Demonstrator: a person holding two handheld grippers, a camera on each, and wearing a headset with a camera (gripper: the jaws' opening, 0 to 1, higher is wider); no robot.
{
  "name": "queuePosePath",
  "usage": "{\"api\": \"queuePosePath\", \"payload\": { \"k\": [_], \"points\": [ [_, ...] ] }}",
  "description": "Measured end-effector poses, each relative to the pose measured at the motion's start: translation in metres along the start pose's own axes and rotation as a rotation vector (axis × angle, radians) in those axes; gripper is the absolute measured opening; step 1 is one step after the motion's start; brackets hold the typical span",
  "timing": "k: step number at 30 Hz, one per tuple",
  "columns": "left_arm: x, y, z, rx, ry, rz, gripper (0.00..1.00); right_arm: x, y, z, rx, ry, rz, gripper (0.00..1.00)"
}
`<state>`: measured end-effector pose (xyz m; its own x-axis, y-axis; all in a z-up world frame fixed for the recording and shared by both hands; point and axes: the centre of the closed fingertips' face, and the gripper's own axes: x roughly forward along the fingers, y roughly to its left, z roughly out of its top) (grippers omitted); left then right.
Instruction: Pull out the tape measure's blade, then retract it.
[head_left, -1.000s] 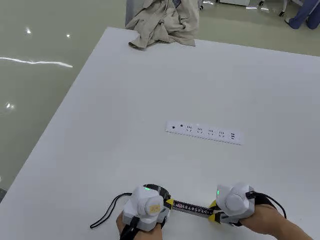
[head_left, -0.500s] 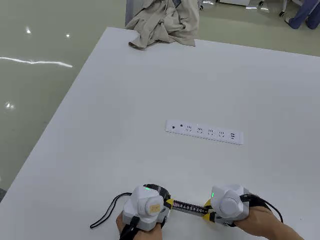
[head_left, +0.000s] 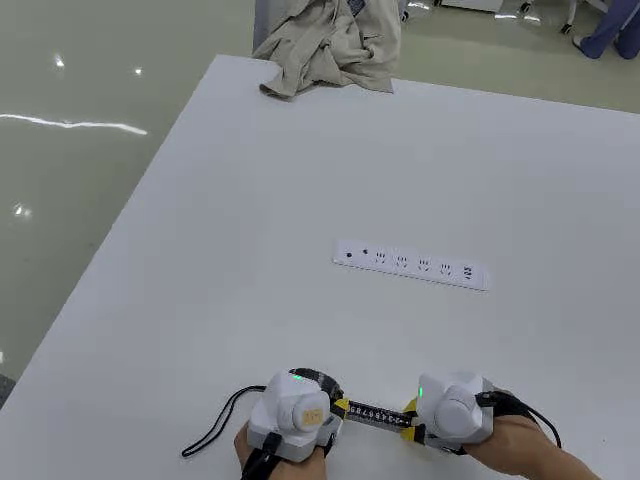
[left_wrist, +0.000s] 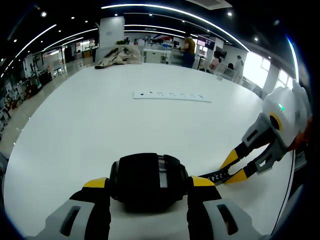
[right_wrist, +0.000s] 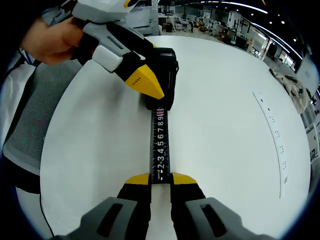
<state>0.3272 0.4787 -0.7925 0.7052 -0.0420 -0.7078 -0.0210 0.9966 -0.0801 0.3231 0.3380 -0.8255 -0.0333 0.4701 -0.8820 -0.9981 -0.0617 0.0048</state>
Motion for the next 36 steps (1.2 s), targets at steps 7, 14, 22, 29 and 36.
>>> {"api": "queuePosePath", "payload": {
  "k": [7,14,22,29,36],
  "points": [
    [0.0,0.0,0.0,0.001,-0.003,0.001,0.59,0.002,0.0,0.002,-0.017,-0.003,0.001,0.13],
    [0.0,0.0,0.0,0.013,-0.002,0.004,0.59,0.005,-0.001,0.006,-0.021,-0.007,-0.002,0.13],
    [0.0,0.0,0.0,0.01,-0.004,0.002,0.58,0.007,0.0,0.012,-0.036,-0.014,-0.008,0.13],
    [0.0,0.0,0.0,0.007,-0.001,0.001,0.58,0.012,0.0,0.018,-0.046,-0.015,-0.01,0.13],
    [0.0,0.0,0.0,0.005,0.0,0.001,0.58,0.015,0.0,0.025,-0.053,-0.018,-0.01,0.13]
  ]
}}
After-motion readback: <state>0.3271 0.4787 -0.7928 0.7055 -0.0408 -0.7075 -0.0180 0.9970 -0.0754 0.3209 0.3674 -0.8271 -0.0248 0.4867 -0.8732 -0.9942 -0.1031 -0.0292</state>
